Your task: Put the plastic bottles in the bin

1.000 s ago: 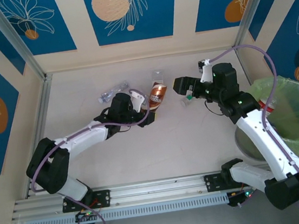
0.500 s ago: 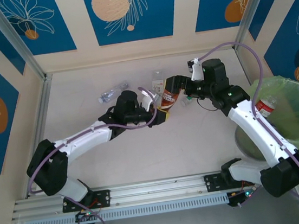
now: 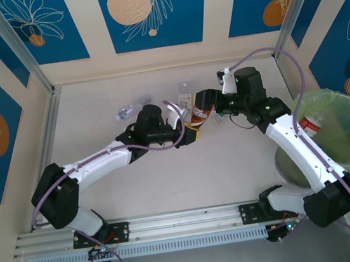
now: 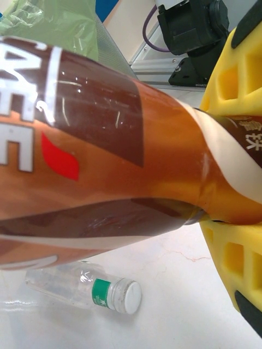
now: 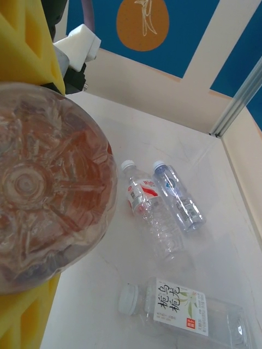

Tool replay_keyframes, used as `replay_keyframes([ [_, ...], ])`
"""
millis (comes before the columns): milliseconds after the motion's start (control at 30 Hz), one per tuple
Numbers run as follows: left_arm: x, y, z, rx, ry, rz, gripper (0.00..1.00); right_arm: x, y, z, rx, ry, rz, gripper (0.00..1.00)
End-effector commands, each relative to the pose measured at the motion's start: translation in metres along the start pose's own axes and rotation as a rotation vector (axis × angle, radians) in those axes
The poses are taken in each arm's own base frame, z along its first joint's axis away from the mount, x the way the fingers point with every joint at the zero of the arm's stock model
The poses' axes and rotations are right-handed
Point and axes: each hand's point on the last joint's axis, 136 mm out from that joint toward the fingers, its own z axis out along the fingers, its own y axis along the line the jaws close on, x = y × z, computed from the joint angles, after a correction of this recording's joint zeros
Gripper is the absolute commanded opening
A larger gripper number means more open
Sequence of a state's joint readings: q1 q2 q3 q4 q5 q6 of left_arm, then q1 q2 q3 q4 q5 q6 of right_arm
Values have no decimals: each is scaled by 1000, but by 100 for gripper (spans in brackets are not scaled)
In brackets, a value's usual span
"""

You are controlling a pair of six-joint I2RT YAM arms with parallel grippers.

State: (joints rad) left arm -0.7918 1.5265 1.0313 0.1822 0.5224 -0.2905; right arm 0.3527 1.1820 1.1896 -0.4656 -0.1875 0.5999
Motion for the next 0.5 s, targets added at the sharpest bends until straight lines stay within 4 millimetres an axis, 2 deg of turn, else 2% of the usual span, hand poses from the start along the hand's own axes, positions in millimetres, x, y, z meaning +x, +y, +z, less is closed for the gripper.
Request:
replay_keyframes([
  [0,-28,-19,-7,28,-63,48,0,-1,10,-6,-21,1,-42,67],
  [233,-25,-20,-8,19,-60,51,0,-1,10,-8,-20,-14,-70,56],
  [467,-26,-19,-9,7,-64,55,2,-2,10,-10,-16,-27,-74,53],
])
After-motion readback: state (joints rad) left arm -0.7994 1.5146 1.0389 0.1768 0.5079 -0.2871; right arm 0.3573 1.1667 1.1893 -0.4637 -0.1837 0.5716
